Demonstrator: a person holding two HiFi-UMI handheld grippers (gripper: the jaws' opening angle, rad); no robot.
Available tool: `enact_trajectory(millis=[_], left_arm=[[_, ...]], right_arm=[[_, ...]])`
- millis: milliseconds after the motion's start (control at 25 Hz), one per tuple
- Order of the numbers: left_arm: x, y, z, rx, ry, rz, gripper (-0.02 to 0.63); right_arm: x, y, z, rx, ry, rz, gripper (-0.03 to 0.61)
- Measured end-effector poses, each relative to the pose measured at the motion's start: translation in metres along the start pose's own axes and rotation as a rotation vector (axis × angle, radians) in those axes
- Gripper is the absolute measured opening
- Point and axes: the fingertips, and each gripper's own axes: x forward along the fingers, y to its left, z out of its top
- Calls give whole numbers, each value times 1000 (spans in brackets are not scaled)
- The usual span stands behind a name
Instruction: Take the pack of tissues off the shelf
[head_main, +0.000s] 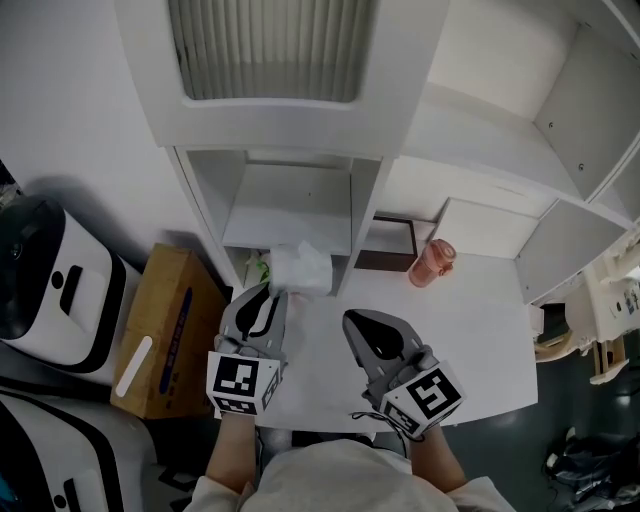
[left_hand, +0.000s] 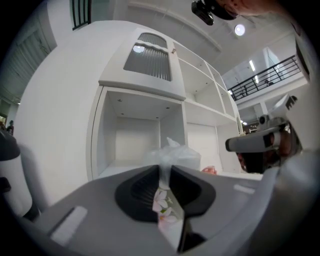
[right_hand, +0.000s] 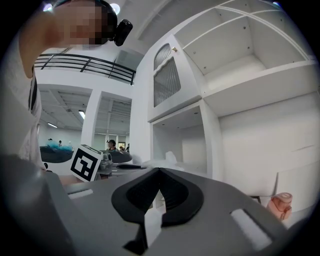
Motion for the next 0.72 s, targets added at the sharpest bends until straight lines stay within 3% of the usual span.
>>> enact_trajectory(millis=[720], left_arm=[[-67, -19, 13, -20, -21, 153, 58]], right_arm=[[-20, 32, 6, -12, -14, 175, 2]])
